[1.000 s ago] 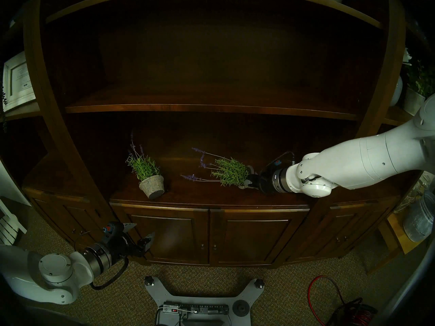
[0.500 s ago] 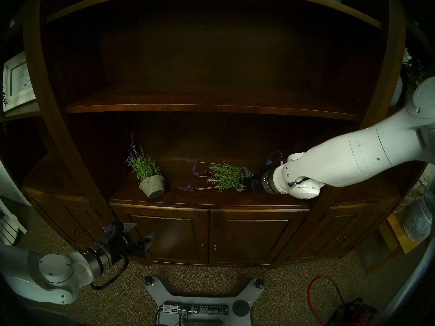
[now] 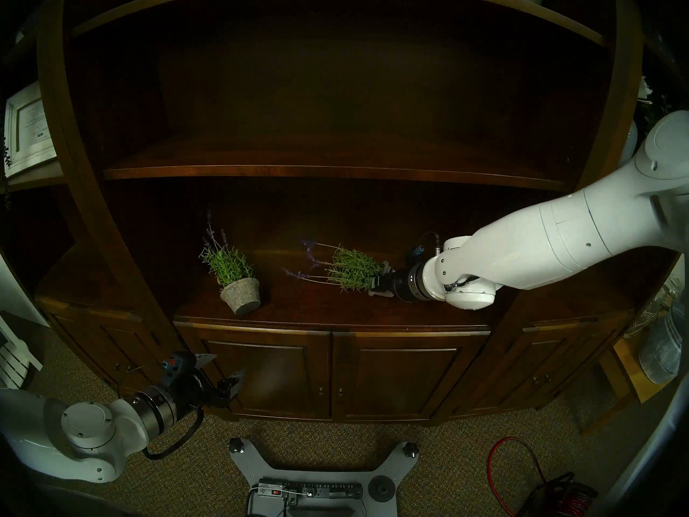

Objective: Place the fake decorative plant upright

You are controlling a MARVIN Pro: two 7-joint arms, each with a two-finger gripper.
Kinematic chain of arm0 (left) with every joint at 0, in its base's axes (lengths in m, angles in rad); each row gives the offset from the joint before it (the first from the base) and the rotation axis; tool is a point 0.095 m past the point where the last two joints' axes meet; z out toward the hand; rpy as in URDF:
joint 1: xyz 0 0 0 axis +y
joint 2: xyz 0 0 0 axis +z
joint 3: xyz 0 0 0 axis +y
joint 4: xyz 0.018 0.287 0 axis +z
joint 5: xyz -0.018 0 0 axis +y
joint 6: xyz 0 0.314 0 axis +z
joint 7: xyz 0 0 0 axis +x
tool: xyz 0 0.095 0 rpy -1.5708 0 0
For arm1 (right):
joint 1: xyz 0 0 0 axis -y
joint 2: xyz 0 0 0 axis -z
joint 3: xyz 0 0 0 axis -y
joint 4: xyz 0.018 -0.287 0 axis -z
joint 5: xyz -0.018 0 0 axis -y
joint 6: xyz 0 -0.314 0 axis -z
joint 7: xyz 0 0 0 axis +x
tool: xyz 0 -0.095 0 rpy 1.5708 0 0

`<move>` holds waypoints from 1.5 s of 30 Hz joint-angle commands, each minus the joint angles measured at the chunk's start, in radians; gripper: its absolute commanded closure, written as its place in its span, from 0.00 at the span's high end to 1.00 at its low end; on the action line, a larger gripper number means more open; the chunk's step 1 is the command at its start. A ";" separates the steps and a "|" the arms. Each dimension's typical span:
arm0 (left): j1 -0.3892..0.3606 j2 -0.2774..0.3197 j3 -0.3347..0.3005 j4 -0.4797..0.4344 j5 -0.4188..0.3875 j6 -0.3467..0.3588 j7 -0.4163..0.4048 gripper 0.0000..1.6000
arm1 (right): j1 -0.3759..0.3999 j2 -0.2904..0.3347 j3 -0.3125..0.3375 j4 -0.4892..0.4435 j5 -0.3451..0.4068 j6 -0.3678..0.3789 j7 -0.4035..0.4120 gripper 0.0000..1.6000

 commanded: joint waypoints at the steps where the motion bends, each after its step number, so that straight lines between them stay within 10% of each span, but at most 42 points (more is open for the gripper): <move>1: -0.010 -0.001 -0.011 -0.011 0.001 -0.008 0.002 1.00 | 0.017 -0.012 0.022 0.014 -0.001 -0.009 0.000 1.00; 45: -0.010 -0.001 -0.011 -0.011 0.001 -0.008 0.002 1.00 | 0.139 -0.206 0.031 -0.092 -0.018 -0.016 -0.354 1.00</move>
